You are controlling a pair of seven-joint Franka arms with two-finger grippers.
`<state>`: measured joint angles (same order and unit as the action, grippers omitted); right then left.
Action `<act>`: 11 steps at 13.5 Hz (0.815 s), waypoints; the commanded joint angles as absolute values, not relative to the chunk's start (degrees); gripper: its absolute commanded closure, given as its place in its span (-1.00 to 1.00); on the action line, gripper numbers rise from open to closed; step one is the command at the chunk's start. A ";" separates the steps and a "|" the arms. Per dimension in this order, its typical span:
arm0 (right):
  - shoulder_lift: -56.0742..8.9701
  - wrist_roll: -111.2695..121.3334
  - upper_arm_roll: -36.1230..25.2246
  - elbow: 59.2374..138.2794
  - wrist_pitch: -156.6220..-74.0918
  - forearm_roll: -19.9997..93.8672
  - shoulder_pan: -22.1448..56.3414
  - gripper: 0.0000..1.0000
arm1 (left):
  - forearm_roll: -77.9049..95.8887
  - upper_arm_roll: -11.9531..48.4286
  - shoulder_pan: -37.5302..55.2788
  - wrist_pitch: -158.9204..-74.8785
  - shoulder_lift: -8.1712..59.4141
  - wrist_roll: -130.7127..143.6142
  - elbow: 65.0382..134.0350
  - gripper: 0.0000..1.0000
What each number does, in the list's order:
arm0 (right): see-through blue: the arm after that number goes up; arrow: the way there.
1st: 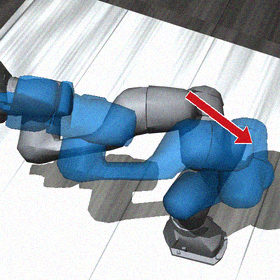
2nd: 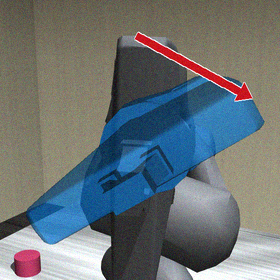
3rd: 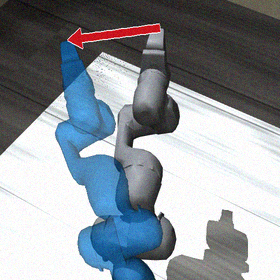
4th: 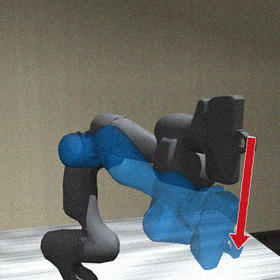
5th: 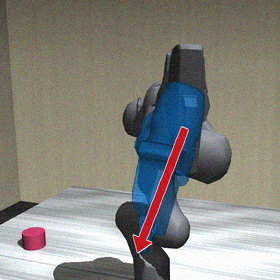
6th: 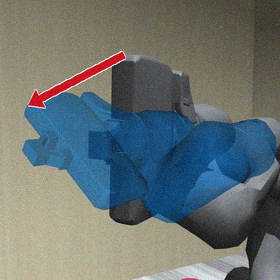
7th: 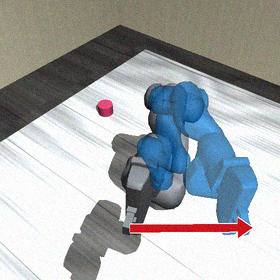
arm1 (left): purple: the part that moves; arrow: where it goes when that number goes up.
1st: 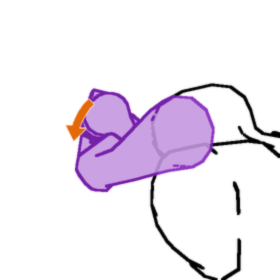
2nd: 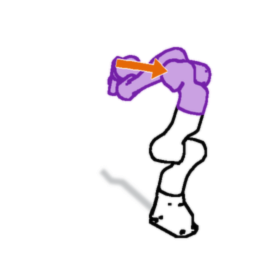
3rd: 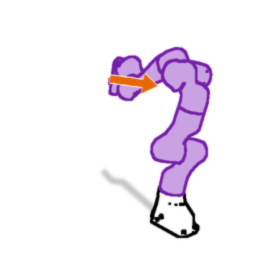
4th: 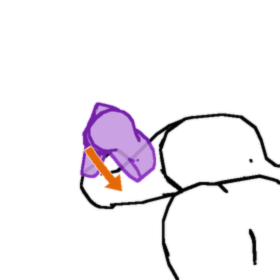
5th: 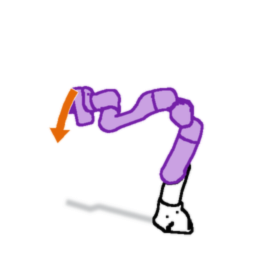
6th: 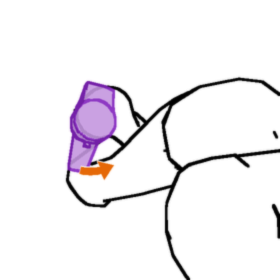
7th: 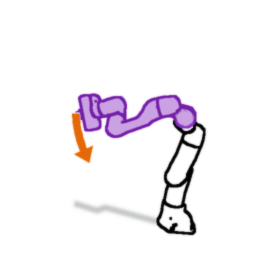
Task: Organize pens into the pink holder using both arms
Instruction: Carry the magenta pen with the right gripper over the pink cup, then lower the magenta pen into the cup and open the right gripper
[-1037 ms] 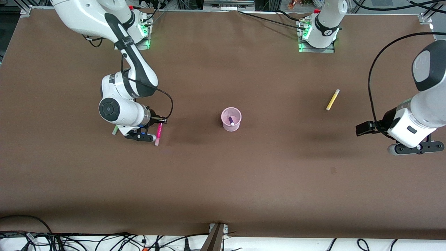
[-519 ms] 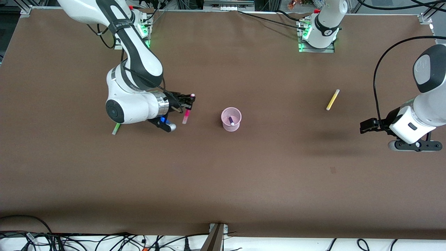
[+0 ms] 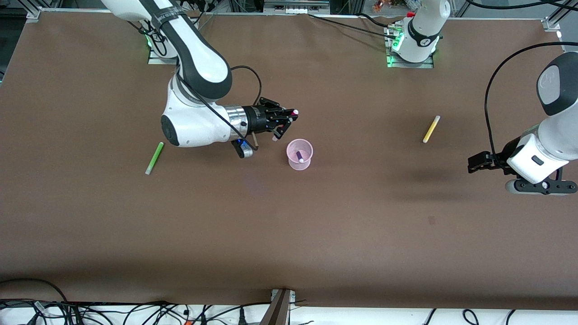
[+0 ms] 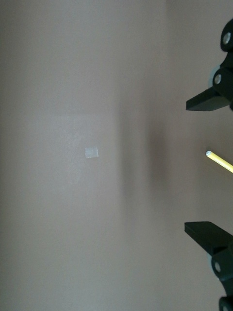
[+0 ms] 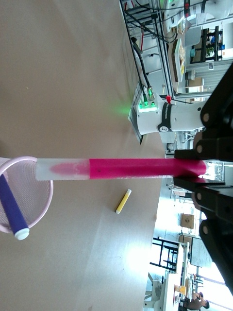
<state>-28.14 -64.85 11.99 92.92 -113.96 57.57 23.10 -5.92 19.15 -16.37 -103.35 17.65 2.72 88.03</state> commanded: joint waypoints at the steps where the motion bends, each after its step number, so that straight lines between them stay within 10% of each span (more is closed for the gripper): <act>1: -30.75 -66.27 11.95 91.85 -118.72 60.11 26.18 1.00 | -4.31 19.42 -16.96 -103.54 16.26 1.05 89.39 -1.00; 11: -38.75 -67.85 11.78 84.20 -124.89 58.72 30.06 1.00 | -4.39 19.42 -16.96 -103.45 16.08 1.41 89.56 -1.00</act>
<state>-37.05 -67.15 12.00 86.12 -124.30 59.39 29.34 -5.92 19.19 -16.37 -103.35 17.65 2.72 88.22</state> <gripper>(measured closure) 0.824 0.000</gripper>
